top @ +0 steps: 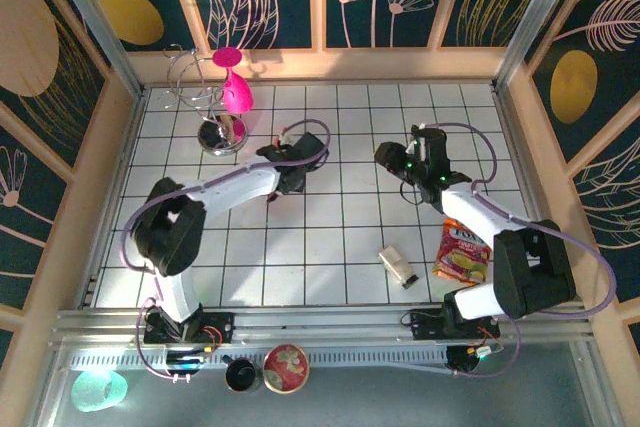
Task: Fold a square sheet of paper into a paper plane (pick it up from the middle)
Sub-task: Turn over the paper at the center of the table.
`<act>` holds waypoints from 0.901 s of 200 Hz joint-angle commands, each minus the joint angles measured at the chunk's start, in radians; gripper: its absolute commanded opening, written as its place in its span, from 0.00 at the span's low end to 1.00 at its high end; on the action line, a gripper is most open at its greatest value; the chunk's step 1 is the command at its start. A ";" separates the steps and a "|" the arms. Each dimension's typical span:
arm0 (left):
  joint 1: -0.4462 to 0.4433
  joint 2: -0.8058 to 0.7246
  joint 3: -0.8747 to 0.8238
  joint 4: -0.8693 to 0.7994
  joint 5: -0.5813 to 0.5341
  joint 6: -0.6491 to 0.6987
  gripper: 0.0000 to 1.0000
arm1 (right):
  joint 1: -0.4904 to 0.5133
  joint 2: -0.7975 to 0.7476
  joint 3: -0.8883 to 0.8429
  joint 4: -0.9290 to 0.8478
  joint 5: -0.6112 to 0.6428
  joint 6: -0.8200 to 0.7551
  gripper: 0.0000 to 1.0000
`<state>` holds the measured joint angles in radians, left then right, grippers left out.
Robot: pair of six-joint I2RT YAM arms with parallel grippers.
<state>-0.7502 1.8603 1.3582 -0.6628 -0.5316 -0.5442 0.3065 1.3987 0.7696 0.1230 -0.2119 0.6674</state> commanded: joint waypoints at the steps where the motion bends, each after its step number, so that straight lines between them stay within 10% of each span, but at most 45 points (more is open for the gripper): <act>1: -0.022 0.062 0.028 0.005 0.058 -0.061 0.05 | -0.008 -0.035 -0.018 0.026 -0.008 0.013 0.46; 97: 0.120 -0.190 -0.308 0.542 0.596 -0.128 0.53 | 0.059 0.062 0.040 -0.032 -0.042 -0.053 0.47; 180: 0.326 -0.531 -0.679 0.674 0.464 -0.265 0.90 | 0.391 0.453 0.343 -0.030 -0.087 -0.022 0.32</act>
<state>-0.4713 1.4078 0.7670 -0.0437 -0.0135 -0.7441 0.6418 1.7603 1.0241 0.1036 -0.2676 0.6376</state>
